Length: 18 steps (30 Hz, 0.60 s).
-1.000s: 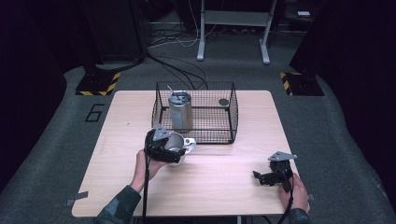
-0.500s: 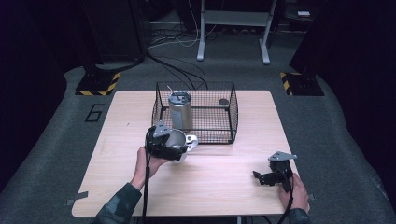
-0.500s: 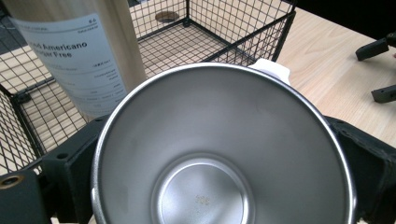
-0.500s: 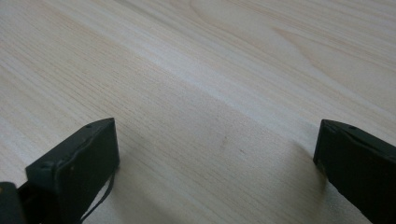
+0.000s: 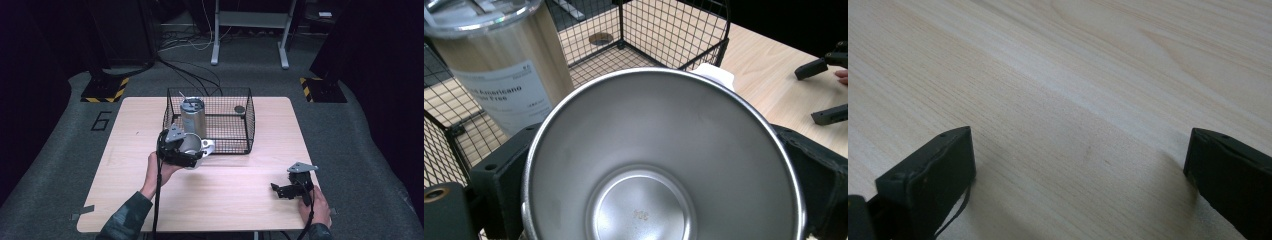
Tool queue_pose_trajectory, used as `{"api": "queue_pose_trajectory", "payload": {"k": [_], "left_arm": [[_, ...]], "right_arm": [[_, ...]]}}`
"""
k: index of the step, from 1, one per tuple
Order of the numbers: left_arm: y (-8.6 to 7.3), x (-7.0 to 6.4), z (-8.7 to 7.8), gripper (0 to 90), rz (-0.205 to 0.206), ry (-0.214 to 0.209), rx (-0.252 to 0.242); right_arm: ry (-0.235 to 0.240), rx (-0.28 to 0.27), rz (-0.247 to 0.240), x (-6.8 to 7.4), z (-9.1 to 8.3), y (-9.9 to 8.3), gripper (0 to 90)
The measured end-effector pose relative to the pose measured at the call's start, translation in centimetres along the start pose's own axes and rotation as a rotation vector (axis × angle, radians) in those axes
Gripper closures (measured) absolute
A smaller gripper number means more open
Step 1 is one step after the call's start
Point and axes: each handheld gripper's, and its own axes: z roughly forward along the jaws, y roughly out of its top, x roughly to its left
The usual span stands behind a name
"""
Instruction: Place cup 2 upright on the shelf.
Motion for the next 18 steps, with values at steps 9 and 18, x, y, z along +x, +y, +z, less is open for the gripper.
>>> {"api": "queue_pose_trajectory", "payload": {"k": [9, 18], "left_arm": [[1.4, -0.2, 0.0, 5.9, 0.018, -0.004, -0.01], [2.6, 0.0, 0.5, 5.9, 0.02, -0.013, -0.019]], "right_arm": [[0.0, 0.0, 0.001, 0.0, 0.0, 0.0, 0.0], [0.0, 0.0, 0.0, 0.0, 0.0, 0.0, 0.0]]}}
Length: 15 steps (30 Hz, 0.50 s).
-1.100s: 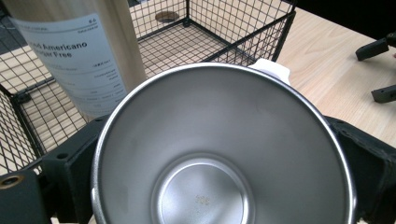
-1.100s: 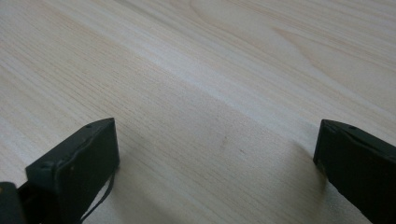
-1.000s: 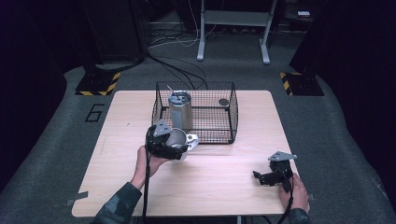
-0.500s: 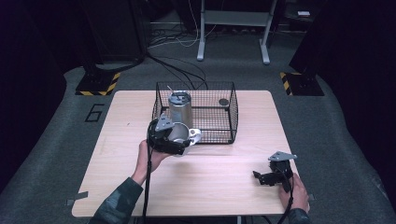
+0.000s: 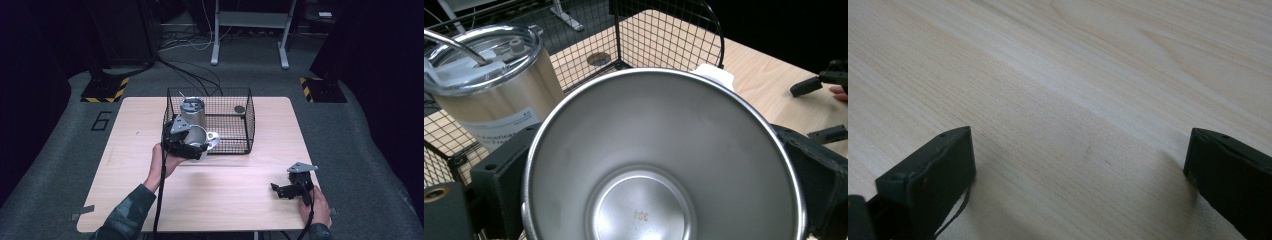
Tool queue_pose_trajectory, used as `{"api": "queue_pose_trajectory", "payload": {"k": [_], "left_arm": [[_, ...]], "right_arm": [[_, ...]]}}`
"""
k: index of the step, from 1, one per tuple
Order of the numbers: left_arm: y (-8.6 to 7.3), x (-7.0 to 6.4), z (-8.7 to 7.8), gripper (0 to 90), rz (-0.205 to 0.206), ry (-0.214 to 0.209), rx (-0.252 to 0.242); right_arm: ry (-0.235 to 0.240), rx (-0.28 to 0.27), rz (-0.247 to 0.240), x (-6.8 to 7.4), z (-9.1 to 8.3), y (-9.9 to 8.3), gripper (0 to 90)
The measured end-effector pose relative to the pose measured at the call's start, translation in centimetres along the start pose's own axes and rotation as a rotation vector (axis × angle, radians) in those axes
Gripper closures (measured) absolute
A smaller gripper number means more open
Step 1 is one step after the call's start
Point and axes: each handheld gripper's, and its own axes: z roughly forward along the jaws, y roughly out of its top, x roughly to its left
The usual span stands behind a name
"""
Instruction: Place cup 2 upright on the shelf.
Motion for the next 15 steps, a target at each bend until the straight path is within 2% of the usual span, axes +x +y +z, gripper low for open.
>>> {"api": "queue_pose_trajectory", "payload": {"k": [15], "left_arm": [[1.9, 0.2, 0.6, 5.9, 0.01, -0.005, -0.013]], "right_arm": [[0.0, 0.0, 0.0, 0.0, 0.0, 0.0, 0.0]]}}
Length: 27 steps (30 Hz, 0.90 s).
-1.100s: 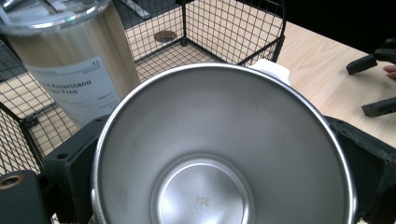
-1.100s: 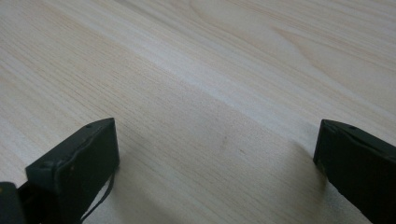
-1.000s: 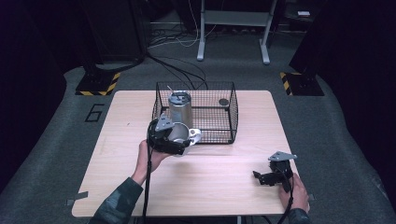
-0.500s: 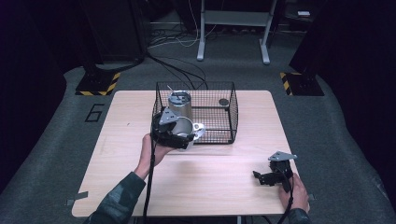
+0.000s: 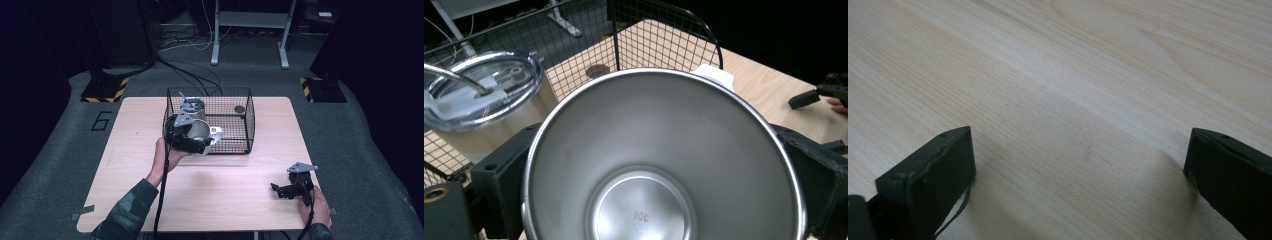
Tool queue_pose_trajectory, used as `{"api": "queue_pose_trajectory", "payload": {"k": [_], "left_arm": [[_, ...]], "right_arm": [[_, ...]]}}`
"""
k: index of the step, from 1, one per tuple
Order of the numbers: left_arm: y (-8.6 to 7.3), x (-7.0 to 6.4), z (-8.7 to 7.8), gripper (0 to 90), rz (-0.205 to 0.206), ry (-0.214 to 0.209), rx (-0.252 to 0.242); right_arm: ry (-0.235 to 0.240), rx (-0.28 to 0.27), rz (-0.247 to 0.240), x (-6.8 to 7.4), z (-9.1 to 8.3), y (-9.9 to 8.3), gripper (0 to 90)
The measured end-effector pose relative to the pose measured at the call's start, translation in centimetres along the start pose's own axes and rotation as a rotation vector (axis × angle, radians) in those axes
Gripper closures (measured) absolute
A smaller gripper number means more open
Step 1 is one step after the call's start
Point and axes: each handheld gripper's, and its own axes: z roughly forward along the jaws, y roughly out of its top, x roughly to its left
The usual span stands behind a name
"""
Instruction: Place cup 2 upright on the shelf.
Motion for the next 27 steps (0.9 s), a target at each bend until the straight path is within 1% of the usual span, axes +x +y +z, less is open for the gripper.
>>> {"api": "queue_pose_trajectory", "payload": {"k": [2, 4, 8, 9, 13, 18, 22, 23, 27], "left_arm": [[0.5, 0.1, 0.2, 6.0, 0.007, -0.001, 0.001], [0.6, 0.1, 0.3, 5.9, 0.008, 0.0, -0.001], [1.3, 0.2, 0.9, 5.9, 0.002, -0.004, -0.002], [1.4, 0.2, 1.0, 6.0, 0.005, 0.001, -0.004], [1.9, 0.3, 1.3, 5.9, 0.012, 0.0, -0.004], [2.7, 0.4, 2.1, 5.9, 0.013, 0.006, -0.003], [3.0, 0.6, 2.4, 5.9, 0.014, 0.005, 0.001], [3.1, 0.6, 2.7, 6.0, 0.015, 0.011, 0.0], [3.2, 0.7, 3.1, 6.0, 0.007, 0.01, 0.001]], "right_arm": [[0.0, 0.0, 0.0, 0.0, 0.0, 0.0, 0.0], [0.0, 0.0, 0.001, 0.0, 0.0, 0.0, 0.0], [0.0, 0.0, 0.0, 0.0, 0.0, 0.0, 0.0], [0.0, 0.0, 0.0, 0.0, 0.0, 0.0, 0.0], [0.0, 0.0, 0.0, 0.0, 0.0, 0.0, 0.0], [0.0, 0.0, 0.0, 0.0, 0.0, 0.0, 0.0], [0.0, 0.0, 0.001, 0.0, 0.0, 0.0, 0.0], [0.0, 0.0, 0.0, 0.0, 0.0, 0.0, 0.0], [0.0, 0.0, 0.0, 0.0, 0.0, 0.0, 0.0]]}}
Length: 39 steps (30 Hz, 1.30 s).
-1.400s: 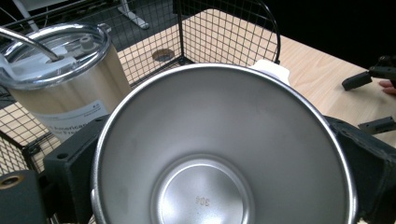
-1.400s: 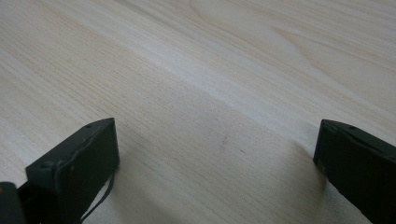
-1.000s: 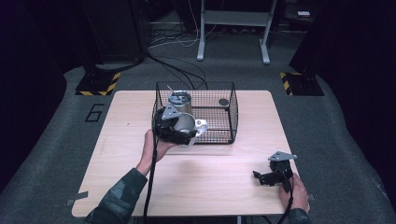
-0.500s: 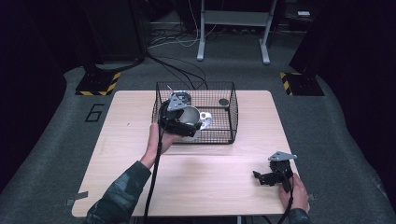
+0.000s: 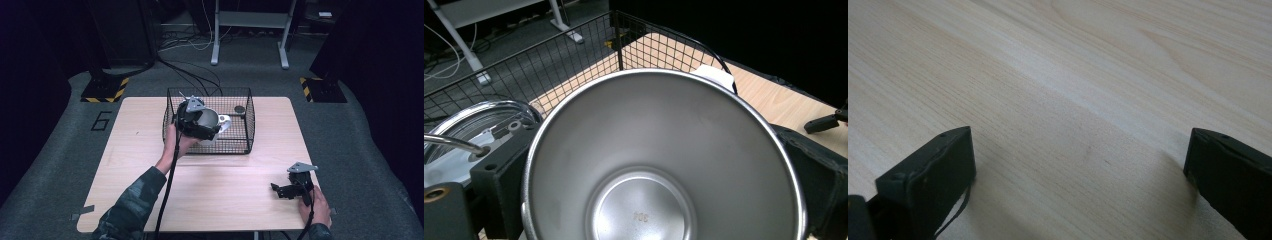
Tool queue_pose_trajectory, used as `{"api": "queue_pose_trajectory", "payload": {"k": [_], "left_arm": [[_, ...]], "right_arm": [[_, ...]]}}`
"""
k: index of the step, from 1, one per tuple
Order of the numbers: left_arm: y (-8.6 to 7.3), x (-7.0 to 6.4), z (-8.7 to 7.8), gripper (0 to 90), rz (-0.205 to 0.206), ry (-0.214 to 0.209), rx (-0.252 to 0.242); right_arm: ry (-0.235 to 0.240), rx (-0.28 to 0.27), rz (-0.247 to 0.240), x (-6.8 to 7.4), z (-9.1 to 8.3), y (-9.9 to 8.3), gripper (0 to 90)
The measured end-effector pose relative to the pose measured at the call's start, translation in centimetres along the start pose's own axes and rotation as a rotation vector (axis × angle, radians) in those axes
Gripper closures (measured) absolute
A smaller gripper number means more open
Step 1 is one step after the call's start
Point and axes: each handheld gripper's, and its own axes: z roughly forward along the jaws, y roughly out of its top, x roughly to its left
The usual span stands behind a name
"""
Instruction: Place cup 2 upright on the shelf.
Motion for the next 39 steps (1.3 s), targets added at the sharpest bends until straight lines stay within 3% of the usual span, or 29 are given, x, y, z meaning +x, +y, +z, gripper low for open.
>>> {"api": "queue_pose_trajectory", "payload": {"k": [25, 39], "left_arm": [[2.5, 0.6, 3.9, 5.9, -0.02, 0.016, 0.012], [2.6, 0.6, 5.9, 5.9, -0.044, 0.03, 0.026]], "right_arm": [[0.001, -0.001, -0.002, 0.0, 0.0, 0.0, 0.0], [-0.002, -0.003, 0.001, 0.0, 0.0, 0.0, 0.0]]}}
